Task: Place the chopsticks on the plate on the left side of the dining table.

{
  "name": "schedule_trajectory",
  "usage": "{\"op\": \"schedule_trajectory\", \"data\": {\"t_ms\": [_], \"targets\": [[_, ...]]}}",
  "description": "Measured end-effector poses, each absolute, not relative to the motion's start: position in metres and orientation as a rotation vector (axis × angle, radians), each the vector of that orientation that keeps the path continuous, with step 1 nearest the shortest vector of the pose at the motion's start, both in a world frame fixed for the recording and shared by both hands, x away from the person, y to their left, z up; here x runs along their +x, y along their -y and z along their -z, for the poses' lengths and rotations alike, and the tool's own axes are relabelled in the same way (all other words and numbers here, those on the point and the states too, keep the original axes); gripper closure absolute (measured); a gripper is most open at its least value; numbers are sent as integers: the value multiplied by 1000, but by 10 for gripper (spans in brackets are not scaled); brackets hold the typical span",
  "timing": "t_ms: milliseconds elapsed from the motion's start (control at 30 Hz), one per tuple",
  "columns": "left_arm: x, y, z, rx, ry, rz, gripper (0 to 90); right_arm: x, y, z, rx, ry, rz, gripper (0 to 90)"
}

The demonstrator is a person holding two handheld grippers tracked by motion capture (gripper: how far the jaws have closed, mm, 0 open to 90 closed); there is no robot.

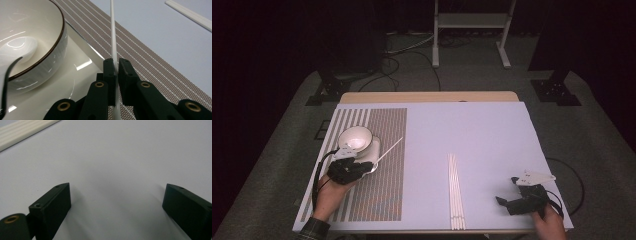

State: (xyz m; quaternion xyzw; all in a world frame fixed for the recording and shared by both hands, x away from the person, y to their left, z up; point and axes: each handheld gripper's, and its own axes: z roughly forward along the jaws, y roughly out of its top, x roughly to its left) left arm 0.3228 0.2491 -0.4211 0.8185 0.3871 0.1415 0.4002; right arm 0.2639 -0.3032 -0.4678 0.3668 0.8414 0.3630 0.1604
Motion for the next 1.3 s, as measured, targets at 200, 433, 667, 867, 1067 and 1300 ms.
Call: {"op": "schedule_trajectory", "data": {"t_ms": [200, 433, 667, 867, 1067, 1300], "targets": [[325, -255, 422, 2068, -1000, -366, 848, 264, 303, 468, 1048, -2403, -1037, 67], [327, -261, 423, 2068, -1023, -384, 848, 264, 303, 468, 1048, -2403, -1037, 67], [329, -265, 423, 2071, -1043, -395, 848, 264, 303, 468, 1049, -2403, -1037, 67], [330, -271, 425, 2067, -1063, -402, 848, 264, 303, 468, 1048, -2403, -1037, 67], [332, -273, 426, 2069, -1077, -400, 848, 264, 303, 468, 1049, -2403, -1037, 67], [333, -277, 428, 2069, -1094, -403, 848, 264, 303, 468, 1049, -2403, -1036, 67]]}}
